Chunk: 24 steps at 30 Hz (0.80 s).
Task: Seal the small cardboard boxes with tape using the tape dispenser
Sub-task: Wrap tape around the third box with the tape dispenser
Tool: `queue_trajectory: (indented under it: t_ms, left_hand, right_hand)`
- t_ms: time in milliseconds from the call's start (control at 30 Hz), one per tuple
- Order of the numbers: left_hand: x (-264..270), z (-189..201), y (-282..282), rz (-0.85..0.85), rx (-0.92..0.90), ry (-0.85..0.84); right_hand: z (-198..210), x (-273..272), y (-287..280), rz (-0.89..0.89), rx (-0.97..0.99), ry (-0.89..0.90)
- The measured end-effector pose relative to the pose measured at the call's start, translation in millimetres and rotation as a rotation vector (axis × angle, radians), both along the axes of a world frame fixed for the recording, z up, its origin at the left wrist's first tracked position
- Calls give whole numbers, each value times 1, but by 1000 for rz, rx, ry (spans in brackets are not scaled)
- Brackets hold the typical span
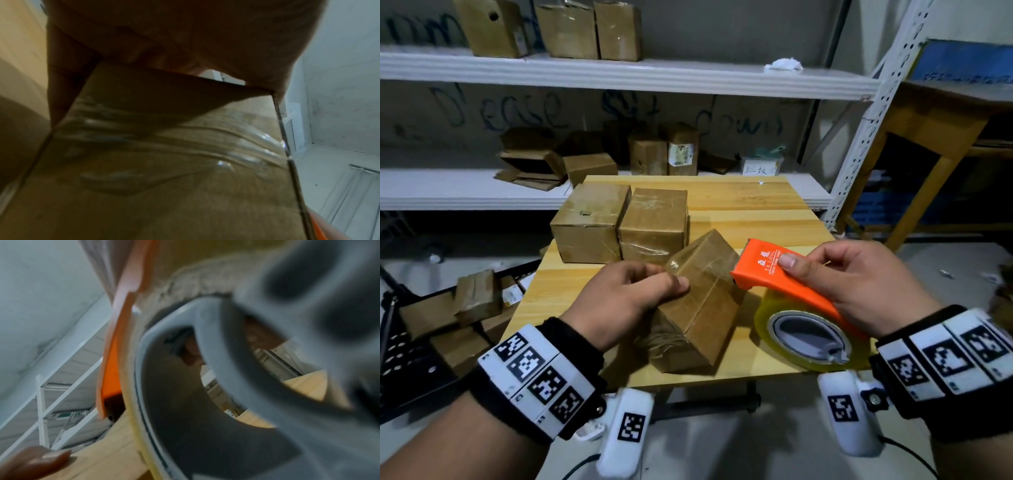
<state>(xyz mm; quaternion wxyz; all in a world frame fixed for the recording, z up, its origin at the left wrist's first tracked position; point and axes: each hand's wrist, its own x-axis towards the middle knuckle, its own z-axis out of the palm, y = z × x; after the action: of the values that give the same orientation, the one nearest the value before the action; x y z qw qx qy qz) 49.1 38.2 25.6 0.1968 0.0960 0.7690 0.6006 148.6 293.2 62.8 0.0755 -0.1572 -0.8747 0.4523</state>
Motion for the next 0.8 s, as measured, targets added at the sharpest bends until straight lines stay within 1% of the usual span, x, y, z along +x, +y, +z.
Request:
queue_trajectory:
  t_ms: [533,633,800]
  left_hand:
    - [-5,-2,-4,34,-1,-55]
    - [-6,-1,-5,28,24,-65]
    - [-7,0,-8,17,19,-121]
  right_hand:
    - [-1,3,0,17,17,-30]
    - [-2,1,-1,27,31,-35]
    - [-6,-3,-6,4,67,-65]
